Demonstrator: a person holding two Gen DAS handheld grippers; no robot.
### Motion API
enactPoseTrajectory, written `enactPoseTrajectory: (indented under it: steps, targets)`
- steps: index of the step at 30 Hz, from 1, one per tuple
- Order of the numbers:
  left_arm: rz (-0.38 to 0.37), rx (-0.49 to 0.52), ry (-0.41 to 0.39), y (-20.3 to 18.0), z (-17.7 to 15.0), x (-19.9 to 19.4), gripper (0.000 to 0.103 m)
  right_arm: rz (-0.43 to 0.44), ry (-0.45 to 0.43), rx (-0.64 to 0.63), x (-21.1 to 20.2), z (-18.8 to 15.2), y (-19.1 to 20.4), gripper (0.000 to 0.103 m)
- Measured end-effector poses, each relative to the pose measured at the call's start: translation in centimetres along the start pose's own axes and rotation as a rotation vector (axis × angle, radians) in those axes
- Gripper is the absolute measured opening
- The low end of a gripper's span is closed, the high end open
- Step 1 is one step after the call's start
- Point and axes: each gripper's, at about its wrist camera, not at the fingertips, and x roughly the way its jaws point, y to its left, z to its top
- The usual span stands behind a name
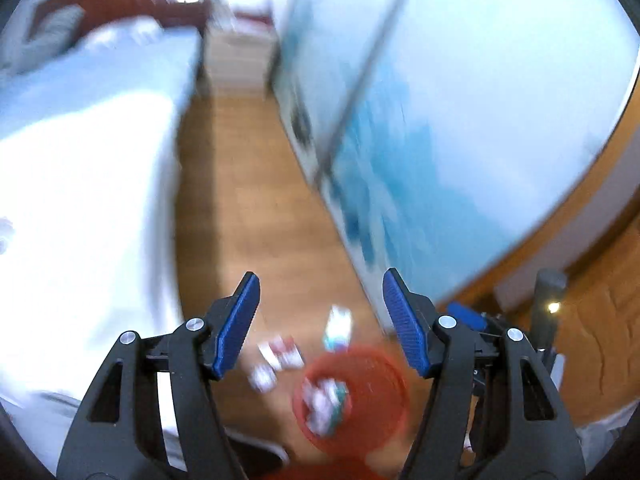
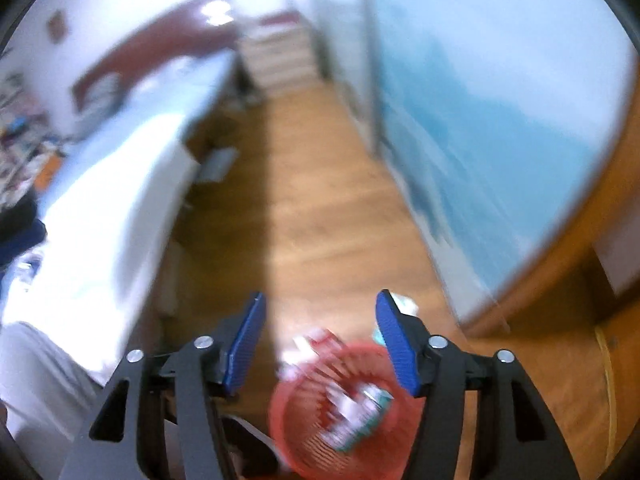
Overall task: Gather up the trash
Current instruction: 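Move both open tools back over the remaining trash on the bed, then grasp the crumpled paper ball with the left tool while the right tool grasps the blue Pepsi can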
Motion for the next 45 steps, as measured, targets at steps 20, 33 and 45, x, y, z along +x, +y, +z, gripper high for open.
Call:
enactPoseTrajectory:
  steps: [20, 33, 45]
  targets:
    - [0.345, -0.235, -0.272, 29.5, -9.7, -12.0, 0.073, 0.35, -0.036, -0.299, -3.1, -1.1, 32.7, 0.063]
    - [0.491, -0.341, -0.242, 36.3, -6.2, -7.9, 0.079, 0.293, 0.016, -0.39, 0.9, -0.8, 37.2, 0.063]
    - [0.631, -0.439, -0.144, 38.9, -5.7, -5.8, 0.081, 0.311, 0.072, -0.375, 3.1, 0.0, 37.1, 0.063]
